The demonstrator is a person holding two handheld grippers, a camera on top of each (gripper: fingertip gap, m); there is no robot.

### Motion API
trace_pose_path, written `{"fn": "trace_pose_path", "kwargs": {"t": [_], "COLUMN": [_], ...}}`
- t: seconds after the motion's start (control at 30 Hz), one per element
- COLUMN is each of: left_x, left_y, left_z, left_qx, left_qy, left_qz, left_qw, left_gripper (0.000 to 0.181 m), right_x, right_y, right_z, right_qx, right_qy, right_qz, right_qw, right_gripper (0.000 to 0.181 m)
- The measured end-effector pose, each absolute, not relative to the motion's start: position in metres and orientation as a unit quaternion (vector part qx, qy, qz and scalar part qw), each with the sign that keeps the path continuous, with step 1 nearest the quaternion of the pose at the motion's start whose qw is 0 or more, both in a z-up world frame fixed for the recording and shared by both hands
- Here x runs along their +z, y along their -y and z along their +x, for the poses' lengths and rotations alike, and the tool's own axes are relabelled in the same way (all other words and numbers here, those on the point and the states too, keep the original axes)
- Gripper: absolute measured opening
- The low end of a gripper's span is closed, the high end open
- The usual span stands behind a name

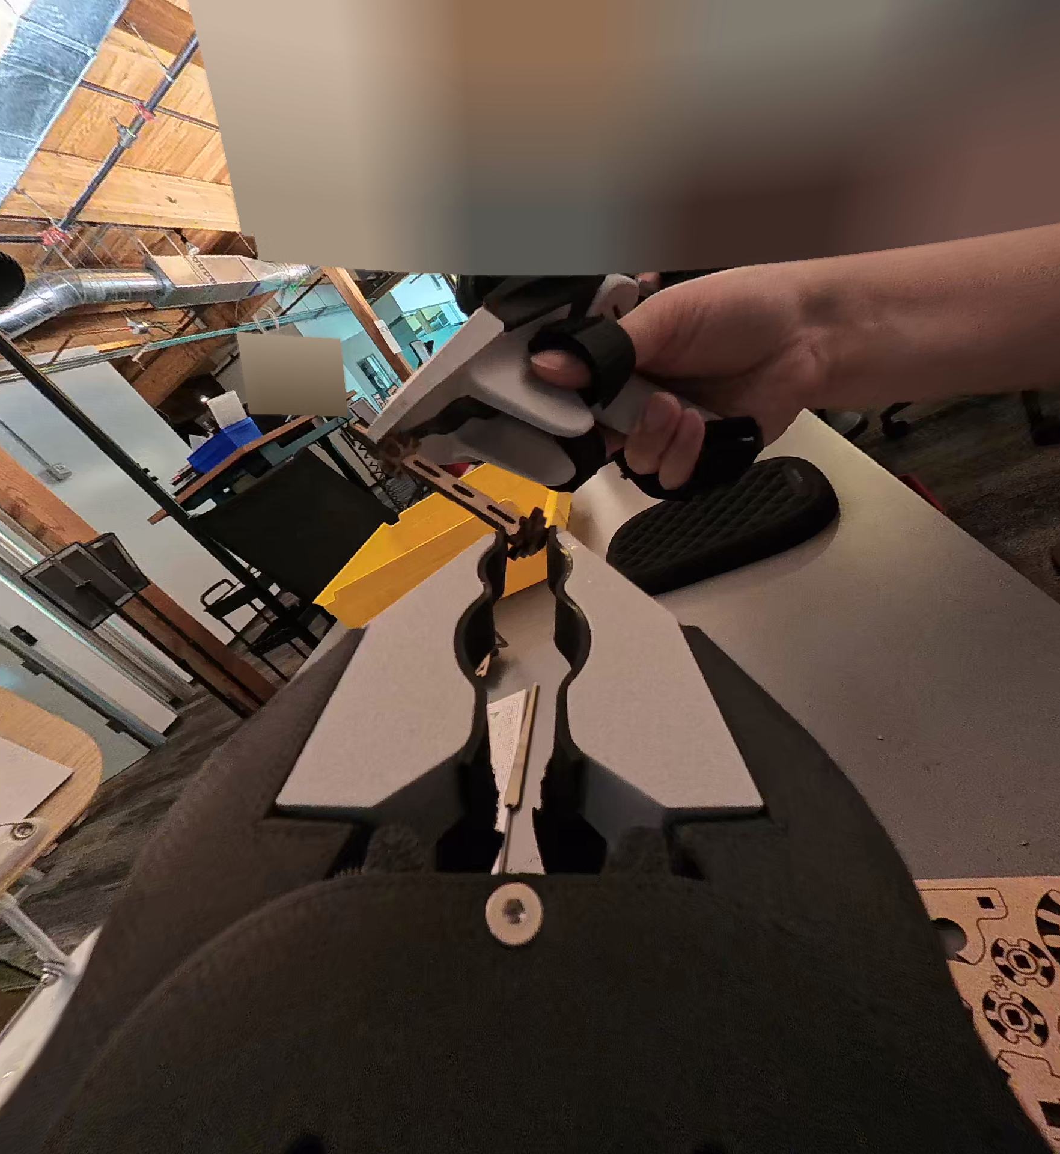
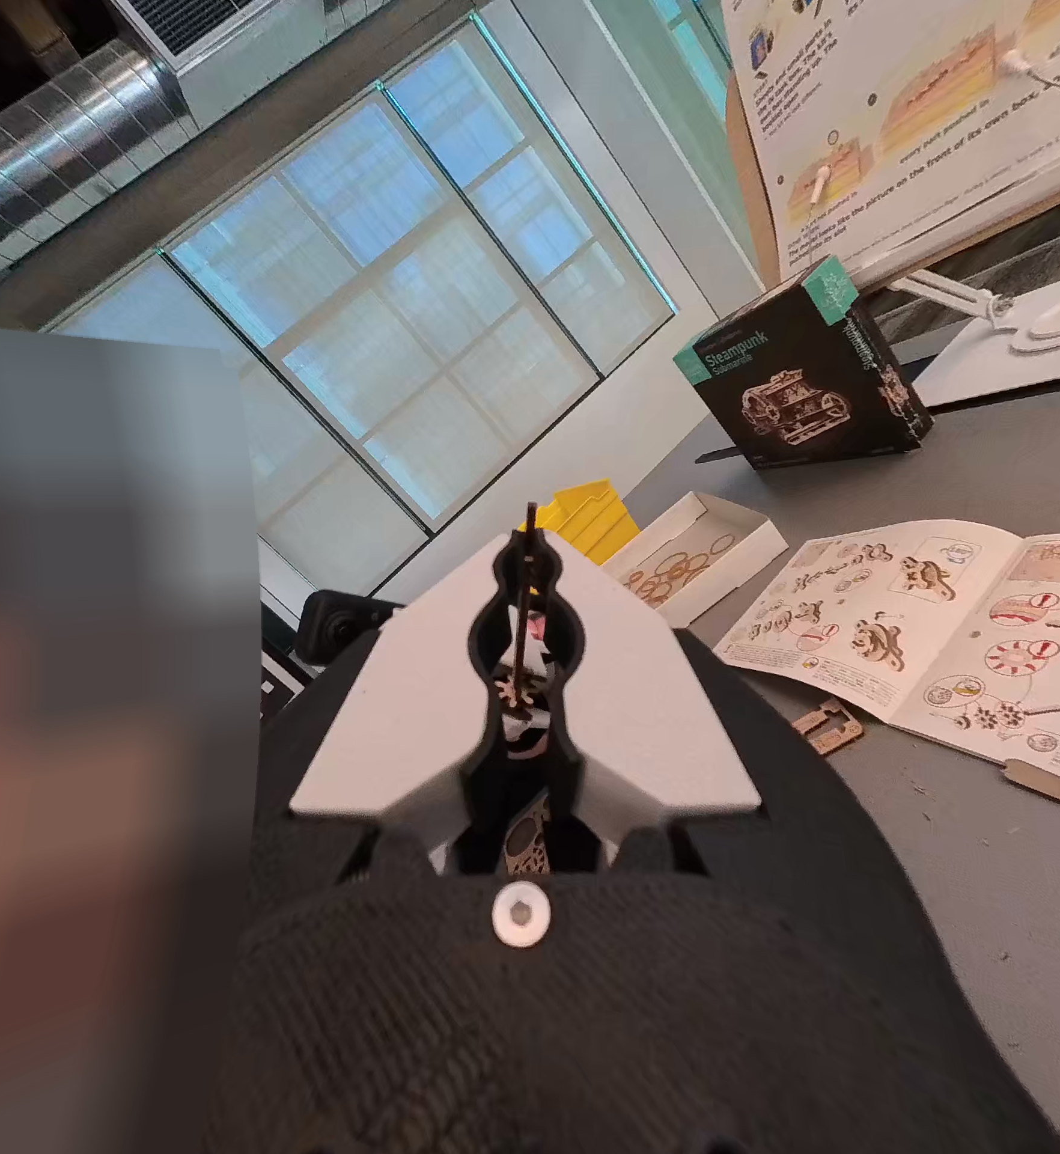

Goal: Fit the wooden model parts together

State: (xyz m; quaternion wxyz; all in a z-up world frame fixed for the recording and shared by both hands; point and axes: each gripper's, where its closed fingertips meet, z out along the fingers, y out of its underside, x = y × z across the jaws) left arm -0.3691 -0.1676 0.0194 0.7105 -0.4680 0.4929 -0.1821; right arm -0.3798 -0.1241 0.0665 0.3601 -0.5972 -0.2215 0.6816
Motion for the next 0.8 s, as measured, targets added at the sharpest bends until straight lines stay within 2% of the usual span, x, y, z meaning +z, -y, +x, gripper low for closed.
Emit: {"fn": "trace_pose_path", "kwargs": {"t": [0.3, 0.43, 0.53, 0.8], "left_x": [0.024, 0.045, 0.046, 0.055], "left_y": [0.164, 0.160, 0.160, 0.165], "left_z": [-0.373, -0.389, -0.390, -0.382], "left_qx": [-0.189, -0.191, -0.211, -0.274], "left_qy": [-0.483, -0.443, -0.437, -0.402], "left_qz": [-0.475, -0.459, -0.462, -0.478], "left_qw": [0.711, 0.746, 0.742, 0.731], "left_gripper": [0.011, 0.010, 0.017, 0.019], "right_x": [0.069, 0.082, 0.087, 0.091], "right_y": [0.122, 0.122, 0.116, 0.122], "right_z": [-0.373, -0.358, -0.343, -0.333], "right_qx": [0.695, 0.770, 0.818, 0.836], "right_qy": [0.201, 0.144, 0.075, 0.042], "right_qz": [-0.584, -0.505, -0.439, -0.374], "right_qw": [0.370, 0.363, 0.365, 0.398], "right_gripper": [0.001, 0.001, 0.001, 0.001]}}
